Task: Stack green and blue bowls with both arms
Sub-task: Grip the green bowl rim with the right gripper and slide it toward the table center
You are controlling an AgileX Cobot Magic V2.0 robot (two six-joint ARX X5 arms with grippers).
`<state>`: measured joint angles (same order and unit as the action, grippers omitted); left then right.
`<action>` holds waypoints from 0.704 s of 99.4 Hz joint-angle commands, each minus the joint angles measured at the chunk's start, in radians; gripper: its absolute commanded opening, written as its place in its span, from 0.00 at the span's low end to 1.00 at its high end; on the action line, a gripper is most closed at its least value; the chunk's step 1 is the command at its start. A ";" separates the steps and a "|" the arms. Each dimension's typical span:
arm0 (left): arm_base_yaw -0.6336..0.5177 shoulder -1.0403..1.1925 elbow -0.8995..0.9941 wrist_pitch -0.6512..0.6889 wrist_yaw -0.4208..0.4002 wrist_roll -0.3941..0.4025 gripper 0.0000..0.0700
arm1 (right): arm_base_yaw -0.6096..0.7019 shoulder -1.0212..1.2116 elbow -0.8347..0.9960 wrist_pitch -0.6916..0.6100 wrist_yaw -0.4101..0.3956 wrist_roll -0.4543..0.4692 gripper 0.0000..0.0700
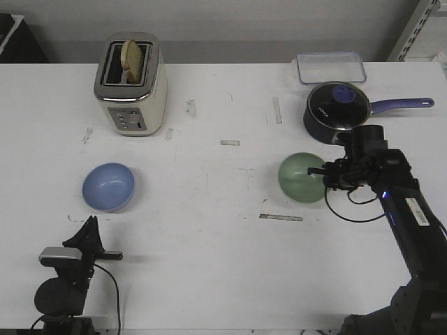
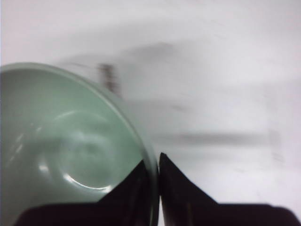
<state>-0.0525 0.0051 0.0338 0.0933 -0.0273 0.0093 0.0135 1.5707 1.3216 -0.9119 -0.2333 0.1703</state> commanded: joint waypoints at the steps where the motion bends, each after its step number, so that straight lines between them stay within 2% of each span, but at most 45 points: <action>1: 0.001 -0.002 -0.021 0.012 0.000 0.005 0.00 | 0.066 0.014 0.015 0.008 -0.003 0.066 0.00; 33: 0.001 -0.002 -0.021 0.012 0.000 0.005 0.00 | 0.375 0.044 0.015 0.178 -0.002 0.255 0.00; 56: 0.001 -0.002 -0.021 0.012 0.000 0.005 0.00 | 0.501 0.122 0.015 0.196 -0.002 0.300 0.00; 70: 0.001 -0.002 -0.021 0.012 0.000 0.005 0.00 | 0.527 0.159 0.015 0.208 -0.002 0.306 0.00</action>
<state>-0.0525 0.0051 0.0338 0.0933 -0.0273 0.0093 0.5301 1.7000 1.3209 -0.7170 -0.2352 0.4541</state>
